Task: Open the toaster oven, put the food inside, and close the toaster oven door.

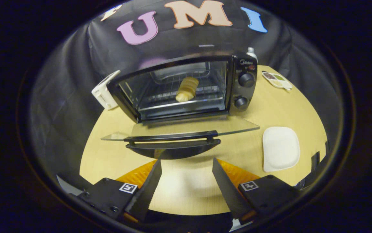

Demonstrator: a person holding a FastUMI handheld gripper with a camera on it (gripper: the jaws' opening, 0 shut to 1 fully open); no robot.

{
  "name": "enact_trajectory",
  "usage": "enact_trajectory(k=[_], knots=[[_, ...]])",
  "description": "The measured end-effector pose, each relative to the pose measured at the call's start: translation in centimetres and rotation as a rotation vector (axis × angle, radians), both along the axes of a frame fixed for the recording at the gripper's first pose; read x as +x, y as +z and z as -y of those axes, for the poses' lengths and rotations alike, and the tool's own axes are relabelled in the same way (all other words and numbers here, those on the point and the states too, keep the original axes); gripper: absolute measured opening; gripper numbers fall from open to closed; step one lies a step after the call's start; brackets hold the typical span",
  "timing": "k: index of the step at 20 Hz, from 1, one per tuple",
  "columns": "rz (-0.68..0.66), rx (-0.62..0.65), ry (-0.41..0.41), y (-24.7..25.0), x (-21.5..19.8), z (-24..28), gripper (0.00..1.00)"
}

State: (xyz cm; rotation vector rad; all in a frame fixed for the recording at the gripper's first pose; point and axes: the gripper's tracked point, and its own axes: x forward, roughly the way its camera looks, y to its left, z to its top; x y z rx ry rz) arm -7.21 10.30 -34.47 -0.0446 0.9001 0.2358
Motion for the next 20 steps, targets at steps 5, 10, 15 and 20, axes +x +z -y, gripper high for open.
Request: enact_trajectory(k=[5,10,15,20], knots=[[0.064,0.029,-0.009,2.2,2.8,-1.0,0.99],[0.115,0.029,-0.008,3.7,5.5,-1.5,0.99],[0.208,0.064,-0.037,6.8,8.4,-2.0,0.99],[0.278,0.058,-0.074,9.9,9.4,-0.8,0.99]])
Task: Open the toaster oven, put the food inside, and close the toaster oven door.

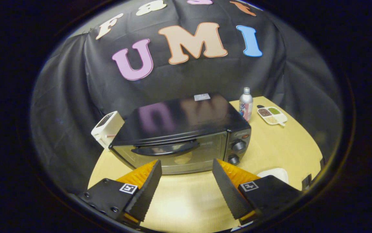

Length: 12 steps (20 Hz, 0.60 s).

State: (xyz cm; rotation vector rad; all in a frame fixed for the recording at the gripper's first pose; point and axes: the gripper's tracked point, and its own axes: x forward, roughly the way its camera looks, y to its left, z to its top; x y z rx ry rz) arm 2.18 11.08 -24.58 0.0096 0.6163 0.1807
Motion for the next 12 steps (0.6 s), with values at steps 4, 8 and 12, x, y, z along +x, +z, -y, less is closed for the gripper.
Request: enact_trajectory(k=[4,8,12], knots=[[0.084,-0.031,-0.014,4.0,0.4,1.5,0.99],[0.224,-0.039,-0.011,9.4,1.1,2.0,0.99],[0.340,-0.040,-0.028,12.9,1.1,2.6,0.99]])
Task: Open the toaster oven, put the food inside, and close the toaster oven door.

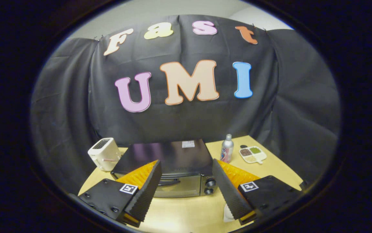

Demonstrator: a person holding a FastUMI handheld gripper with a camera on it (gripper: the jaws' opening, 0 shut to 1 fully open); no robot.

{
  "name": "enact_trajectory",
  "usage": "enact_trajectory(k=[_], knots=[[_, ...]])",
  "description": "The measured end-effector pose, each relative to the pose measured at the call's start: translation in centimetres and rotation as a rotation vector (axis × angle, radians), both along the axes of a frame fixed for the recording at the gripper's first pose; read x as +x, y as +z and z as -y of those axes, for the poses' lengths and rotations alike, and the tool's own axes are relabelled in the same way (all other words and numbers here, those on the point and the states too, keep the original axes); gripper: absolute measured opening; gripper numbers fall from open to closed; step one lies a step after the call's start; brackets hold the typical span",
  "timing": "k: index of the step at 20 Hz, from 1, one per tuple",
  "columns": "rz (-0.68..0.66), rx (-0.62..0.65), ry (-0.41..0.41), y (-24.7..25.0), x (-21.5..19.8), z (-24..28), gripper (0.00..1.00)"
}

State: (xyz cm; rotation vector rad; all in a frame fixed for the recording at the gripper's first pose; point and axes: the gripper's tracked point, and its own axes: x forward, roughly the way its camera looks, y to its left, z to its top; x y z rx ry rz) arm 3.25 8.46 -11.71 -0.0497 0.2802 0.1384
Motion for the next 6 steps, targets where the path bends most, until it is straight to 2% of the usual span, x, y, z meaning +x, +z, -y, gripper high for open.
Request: enact_trajectory(k=[6], knots=[[0.052,0.023,-0.026,1.9,-0.5,1.5,0.99]])
